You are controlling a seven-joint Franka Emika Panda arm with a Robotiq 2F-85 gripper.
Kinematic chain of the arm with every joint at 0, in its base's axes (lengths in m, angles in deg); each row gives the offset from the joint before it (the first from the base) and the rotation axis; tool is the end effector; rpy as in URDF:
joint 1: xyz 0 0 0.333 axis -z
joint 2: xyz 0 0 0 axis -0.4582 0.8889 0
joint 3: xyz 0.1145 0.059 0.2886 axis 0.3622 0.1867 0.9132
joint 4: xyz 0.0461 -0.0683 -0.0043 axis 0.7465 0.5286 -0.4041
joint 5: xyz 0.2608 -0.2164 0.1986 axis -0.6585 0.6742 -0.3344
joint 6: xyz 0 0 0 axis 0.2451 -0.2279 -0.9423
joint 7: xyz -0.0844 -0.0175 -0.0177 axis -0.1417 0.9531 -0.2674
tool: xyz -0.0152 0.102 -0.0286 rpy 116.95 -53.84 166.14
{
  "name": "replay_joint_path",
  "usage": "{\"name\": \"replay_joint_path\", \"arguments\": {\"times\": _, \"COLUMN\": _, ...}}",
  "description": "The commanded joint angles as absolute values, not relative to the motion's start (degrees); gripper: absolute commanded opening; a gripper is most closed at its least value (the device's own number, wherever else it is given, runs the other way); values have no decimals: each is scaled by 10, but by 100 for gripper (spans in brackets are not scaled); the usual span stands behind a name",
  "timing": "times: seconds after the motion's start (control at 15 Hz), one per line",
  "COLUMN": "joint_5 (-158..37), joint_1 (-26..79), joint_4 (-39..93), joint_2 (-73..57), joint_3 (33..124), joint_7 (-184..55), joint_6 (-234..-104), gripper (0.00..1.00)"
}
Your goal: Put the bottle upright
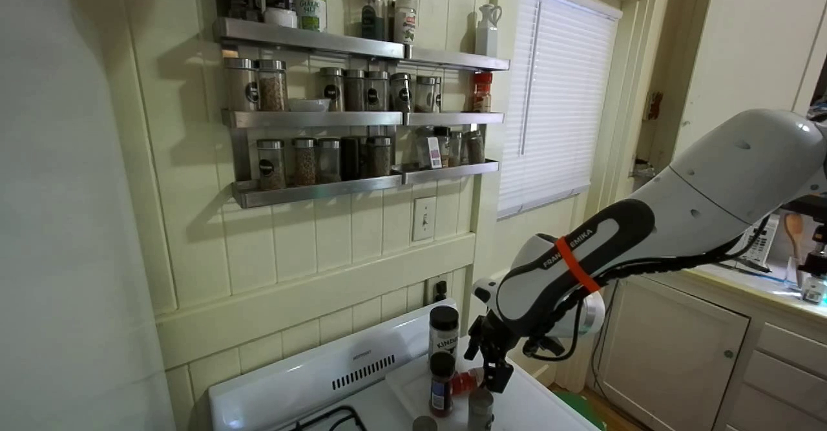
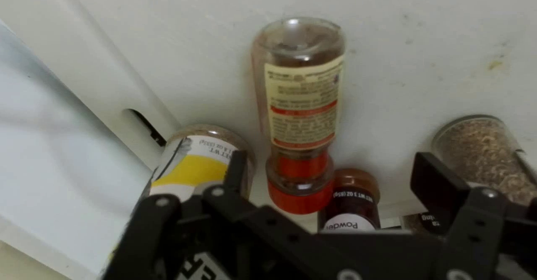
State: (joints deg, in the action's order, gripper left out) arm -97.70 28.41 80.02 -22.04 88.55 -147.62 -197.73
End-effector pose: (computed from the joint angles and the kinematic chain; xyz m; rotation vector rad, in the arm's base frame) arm 0.4776 0.0099 0.2837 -2.7433 -1.3381 -0.5610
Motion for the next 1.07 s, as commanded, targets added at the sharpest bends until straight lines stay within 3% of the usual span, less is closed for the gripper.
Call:
{"name": "replay_joint_path", "arguments": {"times": 0.0, "joint_5": -1032, "joint_1": 281, "joint_4": 791, "joint_2": -202, "joint_3": 898, "joint_7": -1520, "joint_6": -2004, "gripper": 100}}
{"name": "replay_joint_path", "arguments": {"times": 1.0, "joint_5": -1203, "joint_1": 294, "joint_4": 766, "joint_2": -168, "joint_3": 920, "joint_7": -1700, "joint_6": -2010, "gripper": 100}}
